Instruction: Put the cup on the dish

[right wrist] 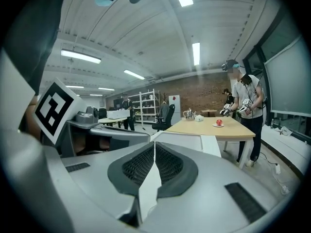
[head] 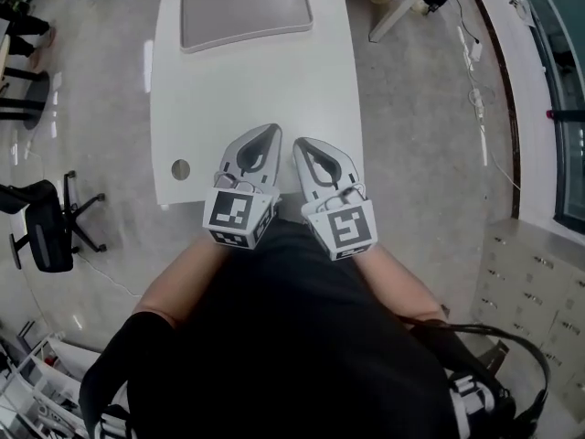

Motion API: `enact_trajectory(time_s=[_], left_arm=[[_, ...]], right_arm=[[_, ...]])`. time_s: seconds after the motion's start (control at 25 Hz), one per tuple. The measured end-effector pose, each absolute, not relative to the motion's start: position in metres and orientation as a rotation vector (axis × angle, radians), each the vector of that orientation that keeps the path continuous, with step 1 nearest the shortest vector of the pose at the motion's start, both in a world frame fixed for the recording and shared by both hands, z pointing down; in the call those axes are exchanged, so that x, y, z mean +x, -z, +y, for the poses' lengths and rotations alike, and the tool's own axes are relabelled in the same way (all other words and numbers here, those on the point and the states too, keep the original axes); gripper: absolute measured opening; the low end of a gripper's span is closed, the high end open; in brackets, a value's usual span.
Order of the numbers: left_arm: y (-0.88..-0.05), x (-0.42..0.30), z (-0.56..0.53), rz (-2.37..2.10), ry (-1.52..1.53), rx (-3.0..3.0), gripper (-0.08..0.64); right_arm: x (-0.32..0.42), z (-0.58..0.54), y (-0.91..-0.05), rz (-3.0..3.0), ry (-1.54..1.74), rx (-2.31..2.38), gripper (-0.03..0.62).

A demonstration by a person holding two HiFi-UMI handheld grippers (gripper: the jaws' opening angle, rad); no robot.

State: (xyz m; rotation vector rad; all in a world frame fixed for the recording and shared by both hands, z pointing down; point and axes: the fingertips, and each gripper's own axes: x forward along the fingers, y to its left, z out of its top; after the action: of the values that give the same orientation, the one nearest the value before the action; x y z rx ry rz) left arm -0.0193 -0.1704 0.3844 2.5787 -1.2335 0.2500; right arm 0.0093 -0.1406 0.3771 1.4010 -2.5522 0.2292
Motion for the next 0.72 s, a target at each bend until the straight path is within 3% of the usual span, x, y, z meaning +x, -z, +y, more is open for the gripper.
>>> enact_trajectory(time_s=[0.52, 0.6, 0.72], left_arm=[[-0.42, -0.026, -0.219, -1.128, -0.293, 2.573, 0.003], [-0.426, -0.021, -0.221, -1.139, -0.301, 2.551, 0.003], [-0.438, -0.018, -0.223, -1.14, -0.332, 2.536, 0.003]], right_arm=[[0.006, -0.149, -0.45, -2.456, -0.302, 1.237, 0.027], [0.008, -0.148, -0.464, -2.456, -0.341, 1.166, 0.133], [0.01, -0.148, -0.486, -2.435, -0.349, 1.09, 0.209]])
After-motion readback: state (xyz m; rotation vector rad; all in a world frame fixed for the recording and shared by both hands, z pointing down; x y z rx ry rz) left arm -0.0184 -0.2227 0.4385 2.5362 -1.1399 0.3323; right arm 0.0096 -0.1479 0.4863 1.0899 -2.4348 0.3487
